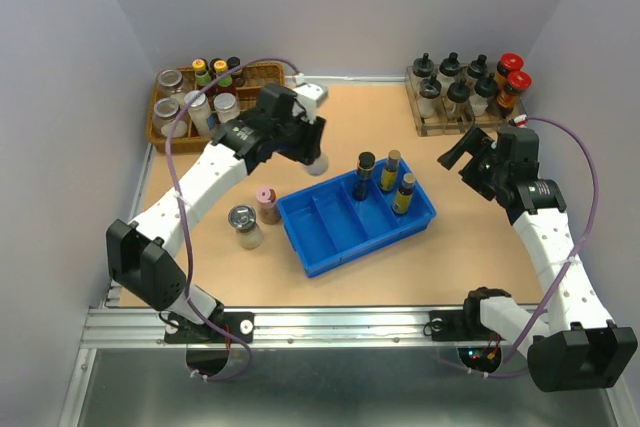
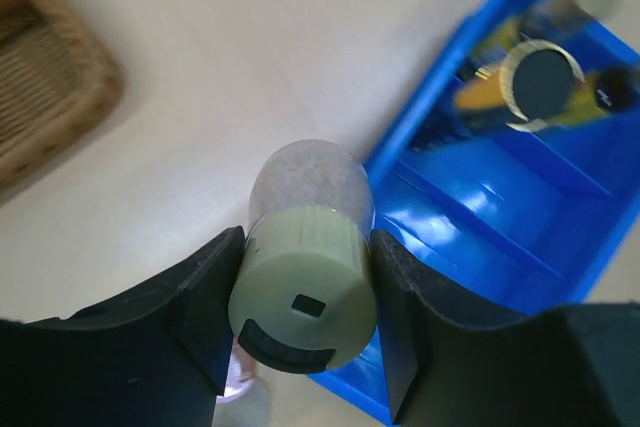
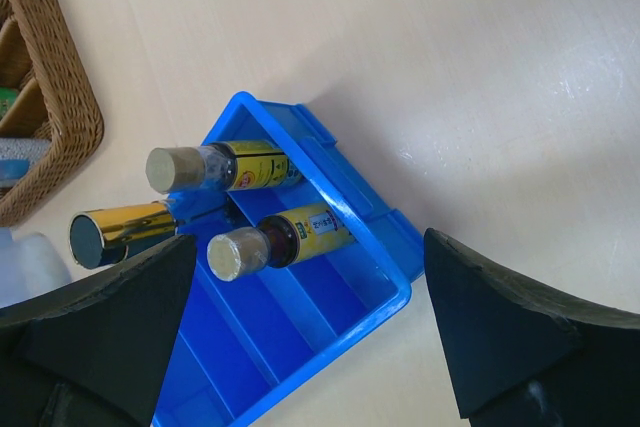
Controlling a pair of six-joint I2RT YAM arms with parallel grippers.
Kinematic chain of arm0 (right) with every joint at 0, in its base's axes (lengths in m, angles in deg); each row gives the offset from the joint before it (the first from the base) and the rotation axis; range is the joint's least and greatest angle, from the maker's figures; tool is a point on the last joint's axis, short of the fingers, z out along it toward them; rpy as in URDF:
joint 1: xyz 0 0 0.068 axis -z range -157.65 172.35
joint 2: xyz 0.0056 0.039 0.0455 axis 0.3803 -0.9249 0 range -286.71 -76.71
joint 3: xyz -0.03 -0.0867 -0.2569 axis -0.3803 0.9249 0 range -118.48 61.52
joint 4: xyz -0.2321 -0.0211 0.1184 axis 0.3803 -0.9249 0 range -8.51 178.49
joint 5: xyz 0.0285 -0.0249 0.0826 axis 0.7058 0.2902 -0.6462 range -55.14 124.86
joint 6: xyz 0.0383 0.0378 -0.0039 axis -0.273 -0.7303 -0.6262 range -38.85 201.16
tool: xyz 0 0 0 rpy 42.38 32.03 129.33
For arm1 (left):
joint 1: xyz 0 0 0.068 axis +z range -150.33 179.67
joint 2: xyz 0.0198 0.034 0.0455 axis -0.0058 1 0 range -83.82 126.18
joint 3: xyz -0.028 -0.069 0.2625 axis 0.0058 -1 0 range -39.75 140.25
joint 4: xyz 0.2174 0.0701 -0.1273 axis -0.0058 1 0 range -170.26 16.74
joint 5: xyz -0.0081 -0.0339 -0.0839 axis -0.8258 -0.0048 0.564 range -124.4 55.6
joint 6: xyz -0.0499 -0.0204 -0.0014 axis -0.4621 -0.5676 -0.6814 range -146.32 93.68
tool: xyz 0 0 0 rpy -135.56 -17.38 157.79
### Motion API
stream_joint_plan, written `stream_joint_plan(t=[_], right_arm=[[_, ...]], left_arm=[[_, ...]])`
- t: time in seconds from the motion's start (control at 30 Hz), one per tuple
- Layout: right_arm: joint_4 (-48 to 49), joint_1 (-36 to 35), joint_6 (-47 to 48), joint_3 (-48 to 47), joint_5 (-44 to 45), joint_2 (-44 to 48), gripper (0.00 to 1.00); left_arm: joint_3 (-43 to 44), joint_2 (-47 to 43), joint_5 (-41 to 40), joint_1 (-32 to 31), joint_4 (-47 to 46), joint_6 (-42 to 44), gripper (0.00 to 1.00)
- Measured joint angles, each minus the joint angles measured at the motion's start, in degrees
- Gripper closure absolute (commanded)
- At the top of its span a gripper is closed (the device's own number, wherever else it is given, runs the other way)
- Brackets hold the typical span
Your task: Organize the condiment bottles
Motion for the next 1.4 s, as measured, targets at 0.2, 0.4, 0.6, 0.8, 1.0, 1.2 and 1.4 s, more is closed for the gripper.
stream_joint_plan(t=[0.2,0.4,0.6,0.8,1.0,1.2,1.4], right_arm=[[0.0,0.0,-0.2,0.0,0.0,0.0,0.00],[0.0,0.0,-0.4,0.0,0.0,0.0,0.00],[0.0,0.0,-0.4,0.0,0.0,0.0,0.00],[0.0,0.0,-0.4,0.0,0.0,0.0,0.00],[0.0,0.0,-0.4,0.0,0.0,0.0,0.00],[0.0,0.0,-0.4,0.0,0.0,0.0,0.00],[0.0,0.0,-0.4,0.0,0.1,0.0,0.00]], left_arm=[[-0.1,4.9,5.2,-7.5,1.7,3.3,1.00],[-0.1,8.0,4.9,-8.2,2.7,4.2,1.00],[-0.1,11.1,3.1,-10.5,2.6,4.5,1.00],[-0.4,13.4,1.8,-11.8,2.7,4.6,1.00],[-0.5,13.8,0.1,-12.3,2.5,4.5,0.86],[-2.1,14.9,-0.4,-12.7,1.4,4.4,0.60],[-3.4,15.9,-0.4,-12.9,0.6,4.1,0.42]])
